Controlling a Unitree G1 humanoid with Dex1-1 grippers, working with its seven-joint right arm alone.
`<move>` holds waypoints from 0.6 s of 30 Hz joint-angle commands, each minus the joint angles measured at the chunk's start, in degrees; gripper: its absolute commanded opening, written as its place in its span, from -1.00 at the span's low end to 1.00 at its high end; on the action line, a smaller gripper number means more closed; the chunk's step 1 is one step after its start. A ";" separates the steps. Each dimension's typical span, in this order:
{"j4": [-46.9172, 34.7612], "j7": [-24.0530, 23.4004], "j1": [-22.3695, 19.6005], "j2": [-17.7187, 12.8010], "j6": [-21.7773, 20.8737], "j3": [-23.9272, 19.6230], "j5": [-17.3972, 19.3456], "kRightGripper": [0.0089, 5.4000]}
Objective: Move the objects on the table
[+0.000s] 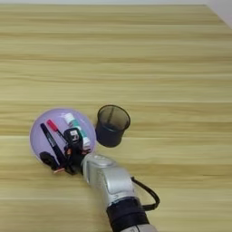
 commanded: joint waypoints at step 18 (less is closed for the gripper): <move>-0.32 -0.73 -1.82 -1.26 -0.68 1.30 -1.49 0.53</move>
